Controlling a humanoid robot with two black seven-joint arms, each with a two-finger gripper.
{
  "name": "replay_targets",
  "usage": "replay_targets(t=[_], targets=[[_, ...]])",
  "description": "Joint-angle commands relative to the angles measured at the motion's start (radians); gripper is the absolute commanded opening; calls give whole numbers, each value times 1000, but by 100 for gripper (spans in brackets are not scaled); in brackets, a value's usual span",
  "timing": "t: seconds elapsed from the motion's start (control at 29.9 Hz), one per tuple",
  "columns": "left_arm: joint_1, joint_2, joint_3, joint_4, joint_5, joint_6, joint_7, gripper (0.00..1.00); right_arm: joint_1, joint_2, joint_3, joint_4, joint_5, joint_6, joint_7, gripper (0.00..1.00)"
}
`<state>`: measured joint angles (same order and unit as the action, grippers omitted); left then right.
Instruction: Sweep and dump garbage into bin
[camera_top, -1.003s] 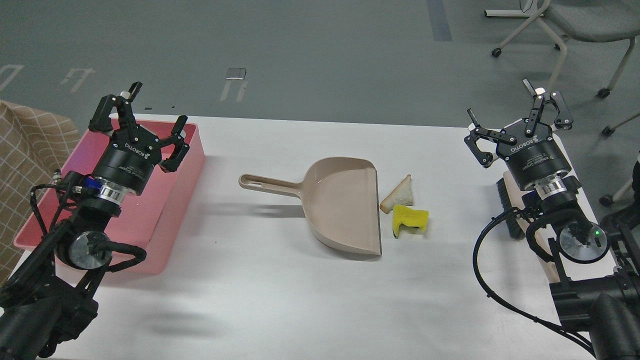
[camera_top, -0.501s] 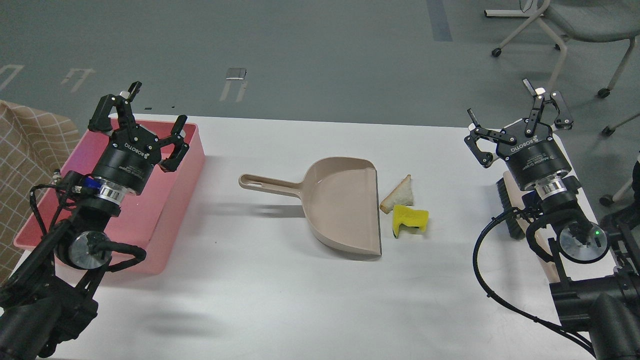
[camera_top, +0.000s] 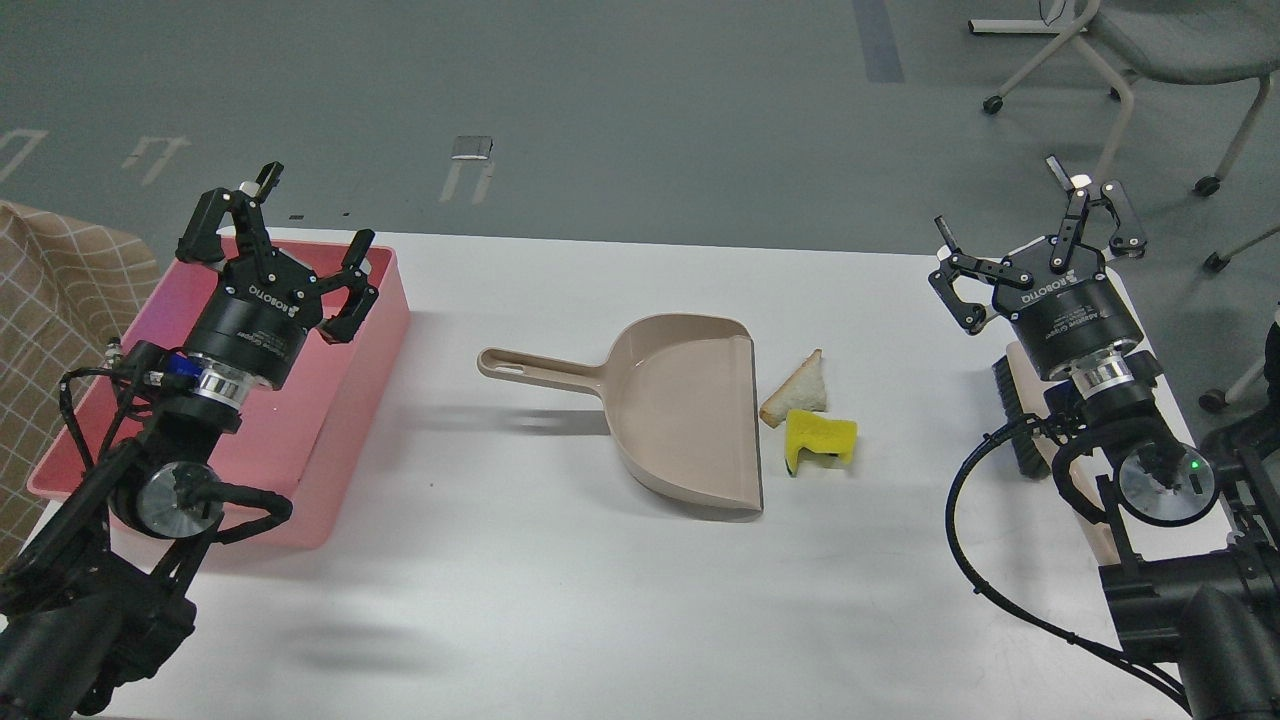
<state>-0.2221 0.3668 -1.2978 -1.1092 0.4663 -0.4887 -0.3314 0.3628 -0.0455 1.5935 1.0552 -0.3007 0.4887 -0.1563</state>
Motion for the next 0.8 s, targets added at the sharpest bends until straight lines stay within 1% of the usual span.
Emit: replay_targets(t=[0.0, 0.77], targets=[[0, 0, 0, 0, 0, 0, 0, 98, -1, 1, 0, 0, 0, 0, 0, 100], [1, 0, -1, 0, 0, 0, -1, 98, 2, 1, 0, -1, 0, 0, 0, 100]])
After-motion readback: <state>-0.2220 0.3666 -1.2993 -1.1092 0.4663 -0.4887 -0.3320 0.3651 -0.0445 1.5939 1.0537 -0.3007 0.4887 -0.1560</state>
